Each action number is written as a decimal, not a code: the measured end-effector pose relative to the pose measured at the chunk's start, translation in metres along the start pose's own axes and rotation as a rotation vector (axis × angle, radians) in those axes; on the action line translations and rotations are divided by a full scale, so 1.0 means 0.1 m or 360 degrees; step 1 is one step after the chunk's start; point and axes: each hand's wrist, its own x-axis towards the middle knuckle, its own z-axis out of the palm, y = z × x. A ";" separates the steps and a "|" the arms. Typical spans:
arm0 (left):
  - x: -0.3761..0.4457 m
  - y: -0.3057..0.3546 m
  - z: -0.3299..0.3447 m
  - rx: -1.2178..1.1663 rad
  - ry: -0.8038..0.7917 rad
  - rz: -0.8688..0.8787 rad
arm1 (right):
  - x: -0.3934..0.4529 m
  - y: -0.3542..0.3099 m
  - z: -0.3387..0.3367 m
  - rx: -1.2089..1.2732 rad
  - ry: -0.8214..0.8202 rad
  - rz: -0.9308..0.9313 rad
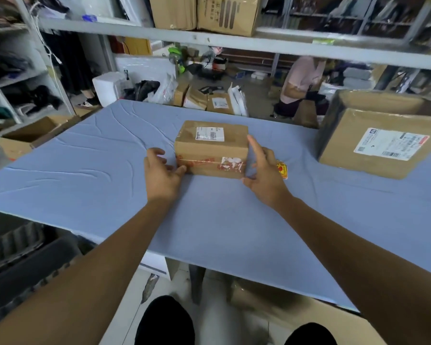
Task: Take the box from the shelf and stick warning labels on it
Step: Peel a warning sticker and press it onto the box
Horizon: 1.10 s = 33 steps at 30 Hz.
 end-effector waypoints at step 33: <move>-0.24 0.42 2.01 0.0992 -0.0786 0.0844 | 0.14 0.84 -0.45 0.0191 0.0325 0.0841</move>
